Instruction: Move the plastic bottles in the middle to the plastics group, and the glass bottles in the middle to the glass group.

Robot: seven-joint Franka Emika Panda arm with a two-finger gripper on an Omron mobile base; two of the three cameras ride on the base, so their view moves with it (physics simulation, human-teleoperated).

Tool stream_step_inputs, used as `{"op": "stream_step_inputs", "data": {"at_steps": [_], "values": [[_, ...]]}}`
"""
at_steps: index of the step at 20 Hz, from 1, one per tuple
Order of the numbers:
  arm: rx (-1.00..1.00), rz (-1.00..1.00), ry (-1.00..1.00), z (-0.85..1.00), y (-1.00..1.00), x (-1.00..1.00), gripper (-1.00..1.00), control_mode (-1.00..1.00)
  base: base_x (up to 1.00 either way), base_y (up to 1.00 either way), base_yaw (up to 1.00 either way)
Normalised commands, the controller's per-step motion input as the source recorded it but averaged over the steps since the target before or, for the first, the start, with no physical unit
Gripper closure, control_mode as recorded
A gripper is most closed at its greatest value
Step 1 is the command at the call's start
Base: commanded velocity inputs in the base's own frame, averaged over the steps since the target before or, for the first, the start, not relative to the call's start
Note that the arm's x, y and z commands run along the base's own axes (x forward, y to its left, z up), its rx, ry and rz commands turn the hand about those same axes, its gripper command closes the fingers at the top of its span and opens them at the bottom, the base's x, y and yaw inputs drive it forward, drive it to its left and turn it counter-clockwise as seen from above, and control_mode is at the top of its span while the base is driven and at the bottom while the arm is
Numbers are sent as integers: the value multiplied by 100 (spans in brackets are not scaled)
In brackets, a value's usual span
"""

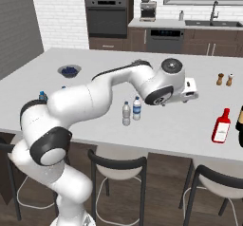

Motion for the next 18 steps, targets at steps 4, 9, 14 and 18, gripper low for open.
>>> {"op": "stream_step_inputs", "data": {"at_steps": [4, 9, 14, 18], "values": [[-10, -5, 2, 27, 100, -9, -100, -100, 0, 0, 0], [-2, -5, 1, 39, 100, -10, -100, -100, 0, 0, 0], [9, -7, -7, 7, 100, -6, -100, -100, 0, 0, 0], [13, -10, -6, 0, 100, -14, -100, -100, 0, 0, 0]]}}
